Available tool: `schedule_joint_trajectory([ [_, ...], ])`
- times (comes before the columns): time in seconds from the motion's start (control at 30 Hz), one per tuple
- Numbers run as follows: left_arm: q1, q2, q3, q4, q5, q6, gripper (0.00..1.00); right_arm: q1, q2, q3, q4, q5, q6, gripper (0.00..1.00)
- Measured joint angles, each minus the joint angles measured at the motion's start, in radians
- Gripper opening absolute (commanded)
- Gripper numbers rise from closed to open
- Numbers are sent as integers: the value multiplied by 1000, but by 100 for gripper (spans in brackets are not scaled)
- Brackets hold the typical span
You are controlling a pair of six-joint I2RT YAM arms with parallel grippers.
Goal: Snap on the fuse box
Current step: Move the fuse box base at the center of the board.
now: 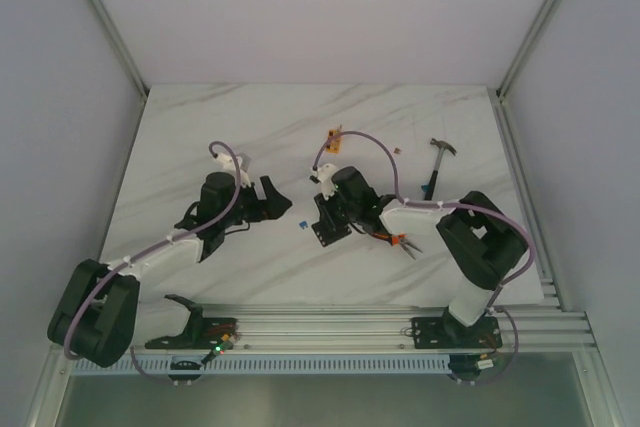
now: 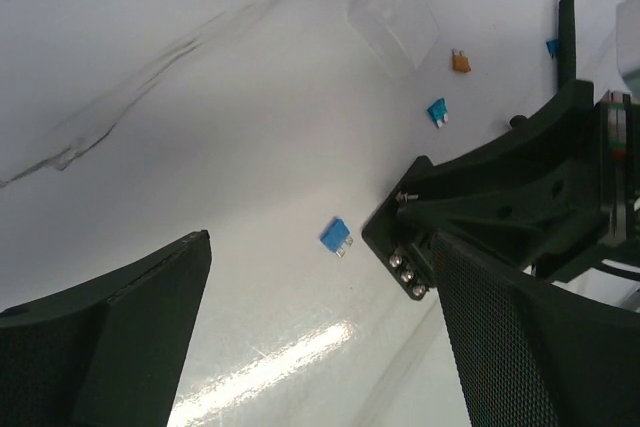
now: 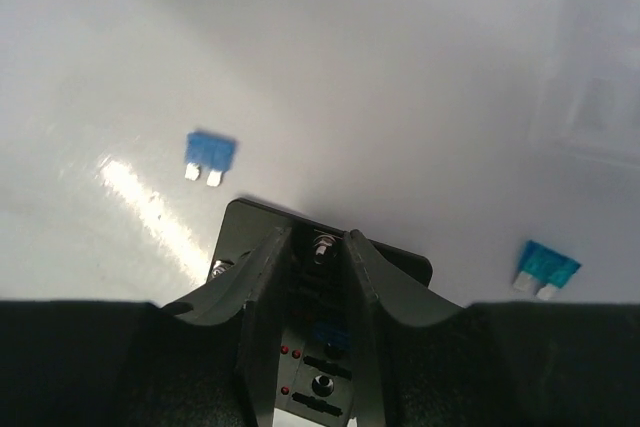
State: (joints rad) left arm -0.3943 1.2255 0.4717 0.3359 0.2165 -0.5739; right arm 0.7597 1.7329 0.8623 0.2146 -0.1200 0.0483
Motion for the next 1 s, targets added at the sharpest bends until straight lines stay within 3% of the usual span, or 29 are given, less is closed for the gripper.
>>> schedule_joint_trajectory([
  [0.17, -1, -18, -11, -3, 0, -10, 100, 31, -42, -31, -35, -23, -41, 45],
  [0.33, -10, -27, -14, -9, 6, -17, 100, 49, -168, -88, -99, -3, -41, 62],
  [0.5, -19, -30, -14, -13, 23, -18, 100, 52, -373, -117, -124, 81, 29, 63],
  [0.6, -27, -30, -14, -16, 27, -21, 100, 52, -414, -117, -123, 138, 82, 61],
  [0.8, -31, -68, -62, -31, -58, -61, 100, 70, -279, -99, -112, 150, 151, 58],
  [1.0, -10, -130, -114, -75, -172, -116, 100, 128, -69, 50, -154, 204, 173, 58],
])
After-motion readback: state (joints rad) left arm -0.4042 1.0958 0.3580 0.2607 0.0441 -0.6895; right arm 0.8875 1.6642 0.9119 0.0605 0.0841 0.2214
